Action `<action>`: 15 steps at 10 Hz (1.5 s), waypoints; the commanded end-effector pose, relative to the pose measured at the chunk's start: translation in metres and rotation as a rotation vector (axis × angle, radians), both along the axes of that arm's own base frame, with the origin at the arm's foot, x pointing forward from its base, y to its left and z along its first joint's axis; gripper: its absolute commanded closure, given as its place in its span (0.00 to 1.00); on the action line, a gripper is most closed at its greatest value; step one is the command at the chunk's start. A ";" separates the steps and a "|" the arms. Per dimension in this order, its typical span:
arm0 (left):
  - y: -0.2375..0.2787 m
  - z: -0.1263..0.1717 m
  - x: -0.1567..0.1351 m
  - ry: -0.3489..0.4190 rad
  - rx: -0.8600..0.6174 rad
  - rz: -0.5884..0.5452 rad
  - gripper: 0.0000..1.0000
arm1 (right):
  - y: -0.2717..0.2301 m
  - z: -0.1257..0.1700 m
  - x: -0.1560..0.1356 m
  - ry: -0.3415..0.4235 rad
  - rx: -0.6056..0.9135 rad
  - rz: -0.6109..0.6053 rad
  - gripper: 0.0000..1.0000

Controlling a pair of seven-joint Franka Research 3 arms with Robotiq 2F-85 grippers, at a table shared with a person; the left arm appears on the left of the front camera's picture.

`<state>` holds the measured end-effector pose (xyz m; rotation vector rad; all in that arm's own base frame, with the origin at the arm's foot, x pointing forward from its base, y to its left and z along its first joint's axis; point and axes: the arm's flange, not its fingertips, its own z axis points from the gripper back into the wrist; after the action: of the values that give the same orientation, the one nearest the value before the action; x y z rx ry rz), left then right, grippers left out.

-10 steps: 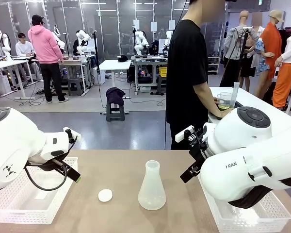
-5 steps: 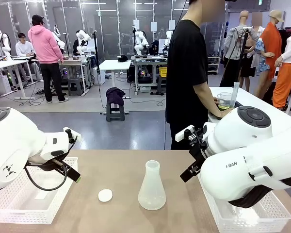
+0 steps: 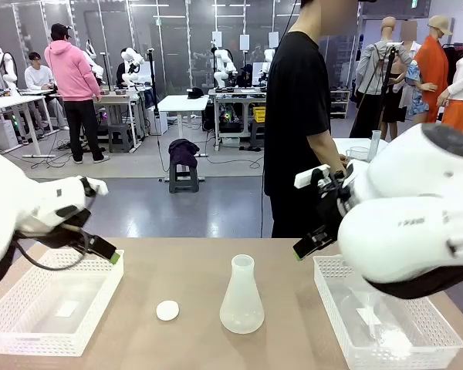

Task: Prepare the solutions needed for the experiment.
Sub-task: Pick up the Plastic Funnel and insert it into the Big flask.

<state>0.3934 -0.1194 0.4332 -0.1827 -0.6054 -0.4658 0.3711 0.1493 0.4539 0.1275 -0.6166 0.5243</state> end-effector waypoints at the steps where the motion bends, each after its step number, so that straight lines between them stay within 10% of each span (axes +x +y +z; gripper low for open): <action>1: 0.034 0.016 -0.024 0.073 -0.192 -0.030 0.00 | -0.021 0.017 -0.022 0.087 0.146 -0.063 0.00; 8: 0.031 0.032 -0.014 0.370 -0.907 -0.256 0.00 | -0.052 0.040 -0.012 0.558 0.754 -0.113 0.00; 15: 0.006 0.026 -0.006 0.537 -1.210 -0.290 0.00 | -0.068 0.009 -0.006 0.618 1.049 -0.137 0.00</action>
<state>0.3847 -0.1122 0.4512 -1.4967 -0.2689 -0.2598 0.3662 0.0762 0.4714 1.1660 -0.2113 -0.0538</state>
